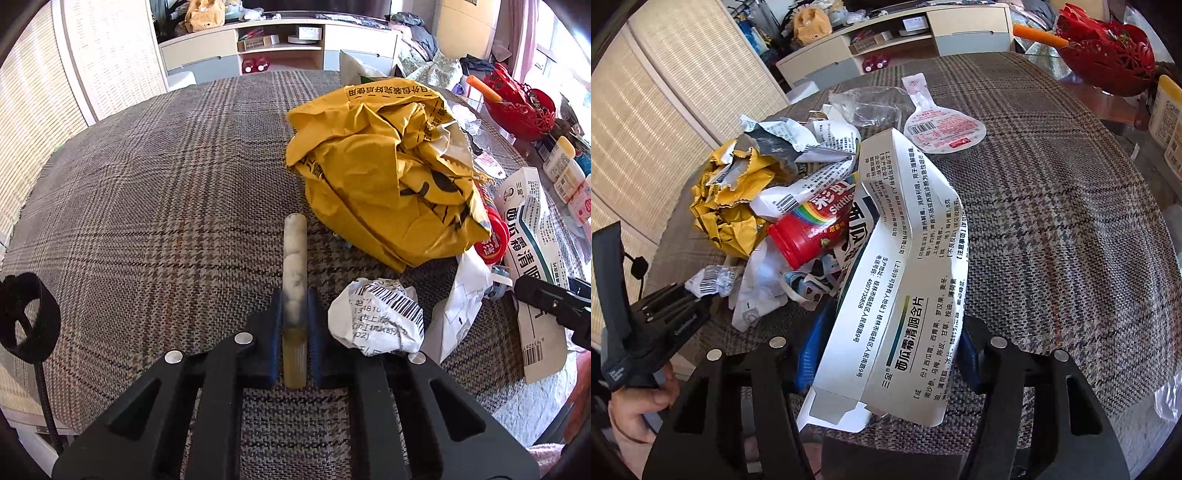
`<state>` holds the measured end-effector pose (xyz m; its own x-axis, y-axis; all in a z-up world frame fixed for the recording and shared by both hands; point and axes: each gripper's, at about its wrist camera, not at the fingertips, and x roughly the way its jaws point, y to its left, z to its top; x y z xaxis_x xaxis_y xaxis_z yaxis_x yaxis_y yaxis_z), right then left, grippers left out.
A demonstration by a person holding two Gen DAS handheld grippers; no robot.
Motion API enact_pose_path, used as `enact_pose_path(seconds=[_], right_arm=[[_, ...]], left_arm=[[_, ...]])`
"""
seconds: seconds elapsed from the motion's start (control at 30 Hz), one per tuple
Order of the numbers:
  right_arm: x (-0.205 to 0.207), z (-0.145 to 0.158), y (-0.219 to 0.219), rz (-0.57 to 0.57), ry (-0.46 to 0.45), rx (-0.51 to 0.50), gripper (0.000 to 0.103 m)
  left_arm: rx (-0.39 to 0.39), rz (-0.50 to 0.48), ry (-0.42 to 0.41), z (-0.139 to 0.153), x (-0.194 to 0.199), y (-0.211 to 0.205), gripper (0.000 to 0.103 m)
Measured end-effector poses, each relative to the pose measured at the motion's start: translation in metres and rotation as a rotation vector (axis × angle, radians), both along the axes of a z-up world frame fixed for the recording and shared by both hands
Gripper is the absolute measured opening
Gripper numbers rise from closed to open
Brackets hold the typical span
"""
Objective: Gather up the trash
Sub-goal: 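Carry the stick and box down to the trash bin while both tools open to drop them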
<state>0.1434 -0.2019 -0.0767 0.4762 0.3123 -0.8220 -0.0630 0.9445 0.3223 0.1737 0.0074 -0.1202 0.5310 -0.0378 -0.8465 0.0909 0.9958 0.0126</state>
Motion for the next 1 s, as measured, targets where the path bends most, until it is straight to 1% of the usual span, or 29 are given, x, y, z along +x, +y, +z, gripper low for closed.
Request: enact_pose_path(seconds=[0.23, 0.33, 0.6, 0.83, 1.0], right_arm=[[-0.019, 0.005, -0.004, 0.006, -0.044, 0.001, 0.059], [-0.027, 0.007, -0.010, 0.004, -0.055, 0.012, 0.058], [-0.049, 0.018, -0.018, 0.017, -0.104, 0.022, 0.057], [-0.085, 0.024, -0.023, 0.035, -0.142, 0.047, 0.057], [-0.113, 0.014, -0.029, 0.045, -0.131, 0.050, 0.057]], left_arm=[[-0.008, 0.044, -0.047, 0.000, -0.027, 0.007, 0.011], [0.002, 0.062, -0.074, 0.004, -0.040, 0.008, 0.011], [0.044, 0.075, -0.178, 0.032, -0.093, 0.005, 0.011], [-0.023, 0.025, -0.195, 0.047, -0.137, -0.009, 0.011], [-0.062, -0.016, -0.163, 0.039, -0.165, -0.022, 0.011]])
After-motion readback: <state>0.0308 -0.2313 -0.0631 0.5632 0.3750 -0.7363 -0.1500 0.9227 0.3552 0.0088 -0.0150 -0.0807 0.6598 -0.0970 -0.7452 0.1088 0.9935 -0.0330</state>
